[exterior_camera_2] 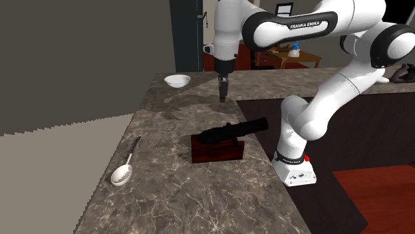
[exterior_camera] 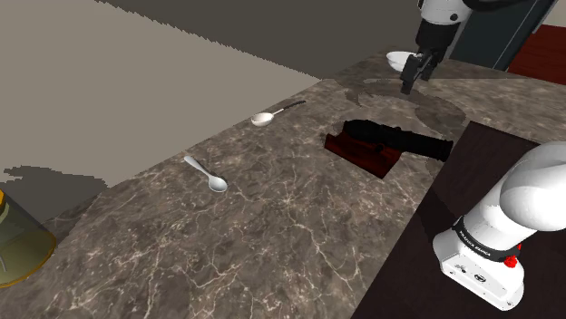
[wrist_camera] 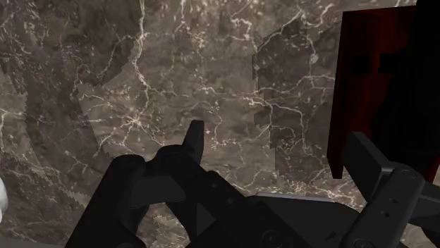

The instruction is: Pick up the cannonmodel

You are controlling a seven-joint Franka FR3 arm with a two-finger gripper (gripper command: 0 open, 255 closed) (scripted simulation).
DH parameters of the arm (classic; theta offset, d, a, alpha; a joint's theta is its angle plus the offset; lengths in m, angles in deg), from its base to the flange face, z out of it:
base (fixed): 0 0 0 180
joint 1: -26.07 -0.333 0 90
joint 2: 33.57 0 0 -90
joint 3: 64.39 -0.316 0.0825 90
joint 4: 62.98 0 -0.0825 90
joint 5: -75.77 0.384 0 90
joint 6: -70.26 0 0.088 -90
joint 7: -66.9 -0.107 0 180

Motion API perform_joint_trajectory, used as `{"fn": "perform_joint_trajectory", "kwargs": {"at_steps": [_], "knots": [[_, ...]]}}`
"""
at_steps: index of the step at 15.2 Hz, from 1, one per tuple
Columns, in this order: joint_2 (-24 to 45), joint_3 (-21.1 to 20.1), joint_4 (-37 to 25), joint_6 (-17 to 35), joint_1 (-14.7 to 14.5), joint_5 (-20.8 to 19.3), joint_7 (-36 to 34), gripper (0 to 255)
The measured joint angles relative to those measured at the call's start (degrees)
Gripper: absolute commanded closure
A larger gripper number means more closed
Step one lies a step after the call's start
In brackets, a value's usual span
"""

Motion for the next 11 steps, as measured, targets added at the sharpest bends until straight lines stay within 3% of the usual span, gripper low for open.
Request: {"fn": "perform_joint_trajectory", "kwargs": {"at_steps": [4, 11], "knots": [[-3.0, -1.7, 2.8, -0.8, -1.3, 1.2, -0.9, 0], [-10.8, -8.3, 10.1, -3.0, -6.7, 6.7, -5.1, 0]]}}
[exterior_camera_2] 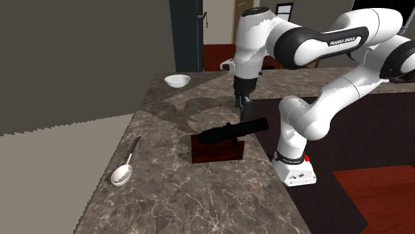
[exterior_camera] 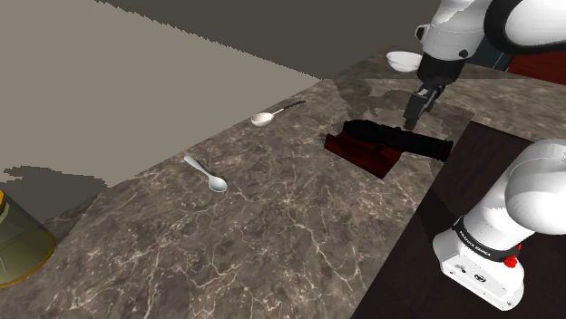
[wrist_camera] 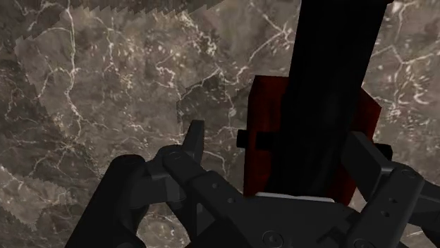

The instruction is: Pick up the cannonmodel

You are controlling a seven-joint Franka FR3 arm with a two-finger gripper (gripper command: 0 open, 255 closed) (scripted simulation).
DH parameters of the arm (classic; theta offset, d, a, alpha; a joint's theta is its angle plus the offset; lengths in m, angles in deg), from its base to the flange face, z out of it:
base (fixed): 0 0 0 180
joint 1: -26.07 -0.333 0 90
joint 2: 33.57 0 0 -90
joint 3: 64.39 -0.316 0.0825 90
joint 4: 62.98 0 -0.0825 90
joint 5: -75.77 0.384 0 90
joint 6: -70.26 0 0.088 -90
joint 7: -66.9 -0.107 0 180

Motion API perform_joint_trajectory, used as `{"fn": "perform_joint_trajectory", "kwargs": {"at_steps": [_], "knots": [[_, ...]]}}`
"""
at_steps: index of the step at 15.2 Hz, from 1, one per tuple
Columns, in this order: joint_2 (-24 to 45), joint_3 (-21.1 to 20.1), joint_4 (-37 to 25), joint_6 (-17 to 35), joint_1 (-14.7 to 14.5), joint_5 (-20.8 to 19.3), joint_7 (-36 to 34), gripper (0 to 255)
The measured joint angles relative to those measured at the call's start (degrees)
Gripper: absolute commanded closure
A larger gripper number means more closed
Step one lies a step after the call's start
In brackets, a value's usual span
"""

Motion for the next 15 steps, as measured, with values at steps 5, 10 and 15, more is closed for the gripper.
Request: {"fn": "perform_joint_trajectory", "kwargs": {"at_steps": [5, 10, 15], "knots": [[-3.4, -3.2, 4.3, 0.2, -2.9, 3.1, -2.1, 0], [-4.0, -3.8, 8.2, 3.4, -3.4, 3.7, -2.5, 0], [-3.9, -3.9, 8.7, 4.0, -3.3, 3.8, -2.5, 255]]}}
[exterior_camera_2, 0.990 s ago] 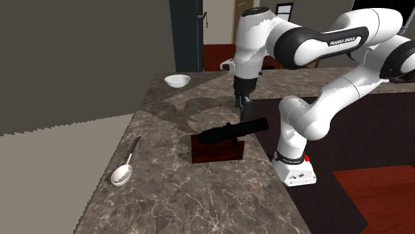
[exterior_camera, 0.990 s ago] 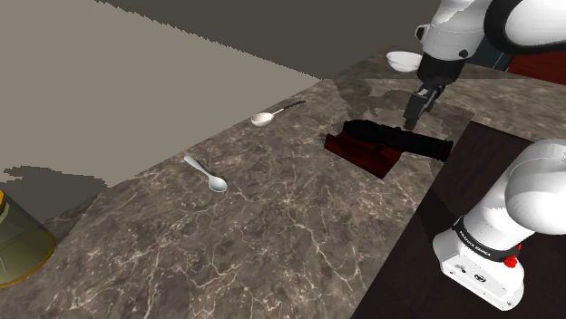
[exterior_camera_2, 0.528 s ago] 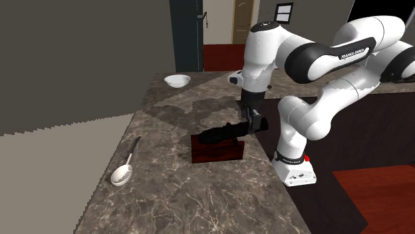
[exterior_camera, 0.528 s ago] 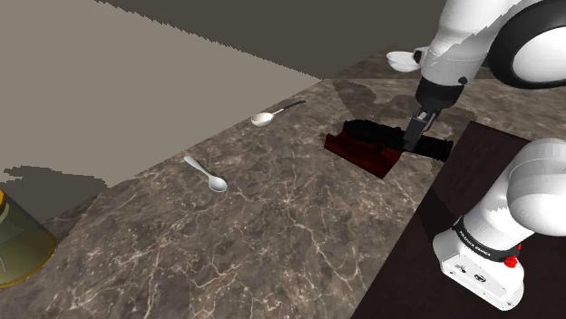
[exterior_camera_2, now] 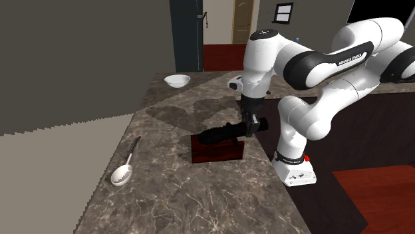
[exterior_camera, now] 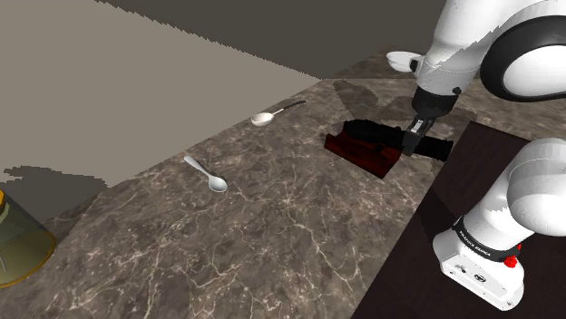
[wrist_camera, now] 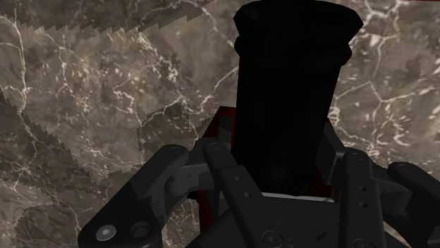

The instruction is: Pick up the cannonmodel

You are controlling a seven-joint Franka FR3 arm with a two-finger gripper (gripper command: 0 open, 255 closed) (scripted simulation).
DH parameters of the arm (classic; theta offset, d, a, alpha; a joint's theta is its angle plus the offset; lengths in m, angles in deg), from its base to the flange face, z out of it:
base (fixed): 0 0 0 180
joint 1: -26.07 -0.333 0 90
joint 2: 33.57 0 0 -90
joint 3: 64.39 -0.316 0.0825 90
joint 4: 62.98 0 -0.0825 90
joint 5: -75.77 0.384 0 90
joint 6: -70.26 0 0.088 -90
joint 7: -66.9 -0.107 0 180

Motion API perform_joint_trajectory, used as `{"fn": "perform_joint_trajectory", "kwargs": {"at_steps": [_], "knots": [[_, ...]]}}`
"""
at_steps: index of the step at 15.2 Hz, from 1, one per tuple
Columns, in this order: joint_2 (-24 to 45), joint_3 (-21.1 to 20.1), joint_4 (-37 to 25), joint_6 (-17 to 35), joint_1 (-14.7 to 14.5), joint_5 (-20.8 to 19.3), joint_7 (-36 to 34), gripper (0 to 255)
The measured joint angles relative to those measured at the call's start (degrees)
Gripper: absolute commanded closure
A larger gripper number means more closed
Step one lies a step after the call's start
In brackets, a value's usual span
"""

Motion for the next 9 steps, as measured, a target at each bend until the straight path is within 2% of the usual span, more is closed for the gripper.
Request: {"fn": "perform_joint_trajectory", "kwargs": {"at_steps": [6, 9], "knots": [[0.0, 0.0, 0.0, 0.0, 0.0, 0.0, 0.0, 255], [-0.1, 0.2, -1.5, -1.7, 0.1, -0.2, 0.1, 255]]}}
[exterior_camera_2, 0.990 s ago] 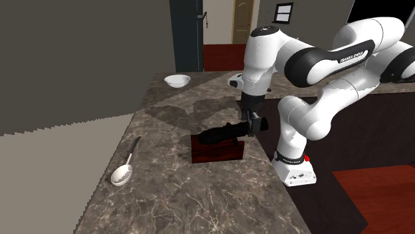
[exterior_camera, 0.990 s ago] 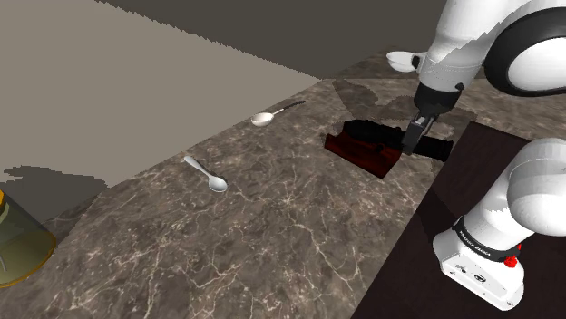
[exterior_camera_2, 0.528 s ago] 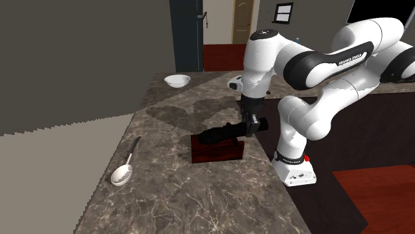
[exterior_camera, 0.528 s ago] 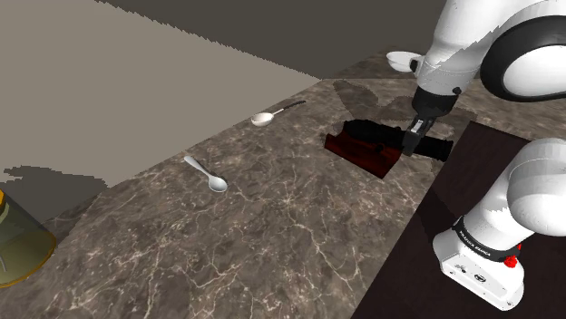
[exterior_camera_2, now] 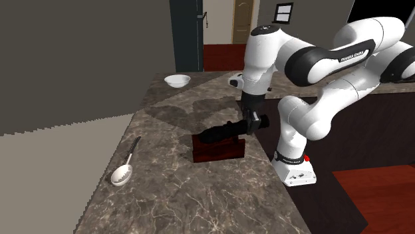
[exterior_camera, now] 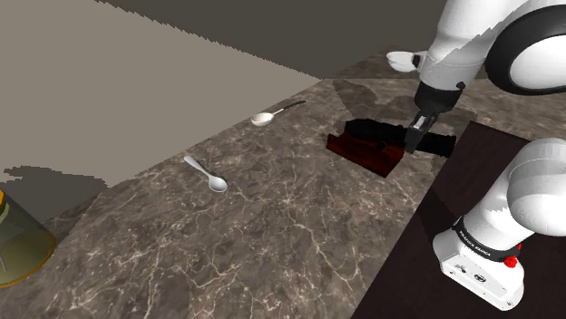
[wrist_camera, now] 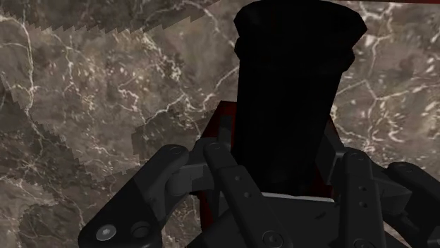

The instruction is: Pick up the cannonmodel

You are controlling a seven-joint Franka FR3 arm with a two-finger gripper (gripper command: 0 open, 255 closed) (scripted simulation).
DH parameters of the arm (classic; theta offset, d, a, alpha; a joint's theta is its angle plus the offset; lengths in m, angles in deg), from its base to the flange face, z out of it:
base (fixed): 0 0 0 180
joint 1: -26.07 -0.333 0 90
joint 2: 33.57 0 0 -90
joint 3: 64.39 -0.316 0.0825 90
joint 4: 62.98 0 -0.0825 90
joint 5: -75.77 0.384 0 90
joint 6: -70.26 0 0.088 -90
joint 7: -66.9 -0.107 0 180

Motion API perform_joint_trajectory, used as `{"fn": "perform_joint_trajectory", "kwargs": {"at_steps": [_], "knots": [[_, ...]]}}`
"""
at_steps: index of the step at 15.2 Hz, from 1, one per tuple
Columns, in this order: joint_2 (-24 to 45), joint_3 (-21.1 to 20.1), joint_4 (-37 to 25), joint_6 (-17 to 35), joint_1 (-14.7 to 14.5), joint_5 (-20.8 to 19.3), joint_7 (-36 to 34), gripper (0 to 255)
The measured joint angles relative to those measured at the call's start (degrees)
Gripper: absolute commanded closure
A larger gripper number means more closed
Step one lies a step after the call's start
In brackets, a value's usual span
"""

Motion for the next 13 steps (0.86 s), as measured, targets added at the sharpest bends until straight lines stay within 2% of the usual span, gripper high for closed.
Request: {"fn": "perform_joint_trajectory", "kwargs": {"at_steps": [13], "knots": [[2.2, 1.3, -10.5, -8.3, 1.0, -1.4, 0.9, 255]]}}
